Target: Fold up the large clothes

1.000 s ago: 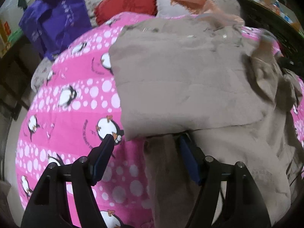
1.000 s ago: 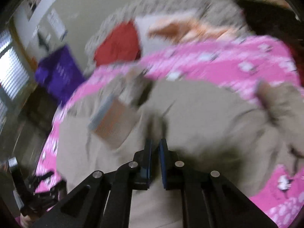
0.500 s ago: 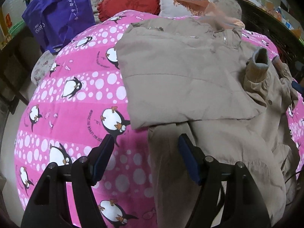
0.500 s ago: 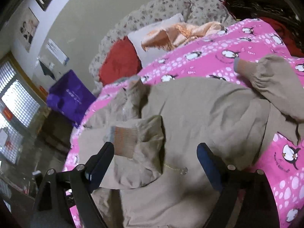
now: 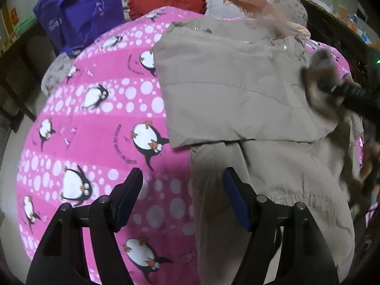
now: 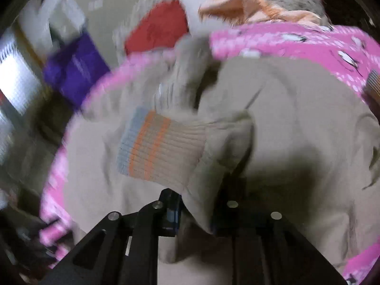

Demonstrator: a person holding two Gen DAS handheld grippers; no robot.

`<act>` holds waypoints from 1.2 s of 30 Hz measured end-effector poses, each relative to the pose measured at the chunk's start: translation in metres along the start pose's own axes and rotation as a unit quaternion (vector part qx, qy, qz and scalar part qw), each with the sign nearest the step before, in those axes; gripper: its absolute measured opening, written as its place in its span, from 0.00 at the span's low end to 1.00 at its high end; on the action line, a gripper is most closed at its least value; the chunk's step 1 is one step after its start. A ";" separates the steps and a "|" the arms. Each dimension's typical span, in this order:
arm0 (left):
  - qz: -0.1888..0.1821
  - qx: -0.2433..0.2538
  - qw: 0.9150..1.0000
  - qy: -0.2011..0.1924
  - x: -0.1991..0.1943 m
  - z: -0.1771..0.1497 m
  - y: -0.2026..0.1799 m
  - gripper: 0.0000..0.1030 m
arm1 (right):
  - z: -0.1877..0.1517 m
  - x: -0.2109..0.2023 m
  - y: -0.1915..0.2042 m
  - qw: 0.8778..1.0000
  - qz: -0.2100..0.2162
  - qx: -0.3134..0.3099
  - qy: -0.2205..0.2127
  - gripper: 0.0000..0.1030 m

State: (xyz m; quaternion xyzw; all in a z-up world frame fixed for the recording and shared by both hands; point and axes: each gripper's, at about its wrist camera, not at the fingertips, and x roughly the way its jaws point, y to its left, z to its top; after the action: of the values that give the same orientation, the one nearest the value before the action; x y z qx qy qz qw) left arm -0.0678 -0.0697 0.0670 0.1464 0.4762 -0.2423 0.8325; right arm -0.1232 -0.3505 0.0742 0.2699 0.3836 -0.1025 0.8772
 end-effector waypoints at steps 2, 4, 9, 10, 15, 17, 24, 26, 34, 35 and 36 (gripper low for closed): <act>-0.006 -0.002 1.000 -0.002 -0.001 0.000 0.002 0.68 | 0.008 -0.034 -0.011 0.998 0.000 0.007 -0.059 0.13; -0.011 -0.011 1.000 -0.002 0.003 0.001 0.003 0.70 | 0.012 -0.051 -0.023 0.997 -0.013 0.015 -0.079 0.13; -0.017 -0.015 1.000 0.007 0.016 0.003 -0.001 0.70 | 0.008 -0.033 -0.067 0.996 -0.047 0.070 -0.013 0.32; -0.020 -0.013 1.000 0.007 0.016 0.003 -0.003 0.70 | 0.005 -0.036 -0.072 0.995 -0.039 0.087 0.004 0.39; -0.012 -0.014 1.000 -0.005 0.025 0.018 -0.005 0.70 | -0.012 -0.086 -0.060 0.996 -0.032 0.077 -0.037 0.73; -0.012 -0.024 1.000 -0.007 0.033 0.026 -0.003 0.70 | -0.016 -0.091 -0.054 0.998 -0.012 0.063 -0.029 0.74; -0.005 -0.126 0.992 -0.025 0.041 0.035 0.032 0.70 | -0.028 -0.107 -0.049 0.996 0.028 0.078 -0.010 0.74; 0.018 -0.140 0.989 -0.034 0.038 0.035 0.045 0.70 | -0.027 -0.108 -0.050 0.996 0.030 0.079 -0.014 0.74; 0.041 -0.117 0.992 -0.034 0.038 0.039 0.062 0.71 | -0.029 -0.093 -0.046 0.998 0.008 0.055 0.010 0.74; 0.046 -0.117 0.991 -0.035 0.037 0.041 0.064 0.71 | -0.029 -0.095 -0.047 0.998 0.004 0.056 0.006 0.74; 0.046 -0.122 0.991 -0.034 0.037 0.043 0.067 0.71 | -0.027 -0.095 -0.049 0.998 -0.003 0.057 0.003 0.74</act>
State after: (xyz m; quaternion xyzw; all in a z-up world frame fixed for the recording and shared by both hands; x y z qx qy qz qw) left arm 0.0157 -0.0437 0.0573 0.0573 0.4666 -0.1490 0.8700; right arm -0.2240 -0.3792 0.1090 0.3185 0.3808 -0.1258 0.8589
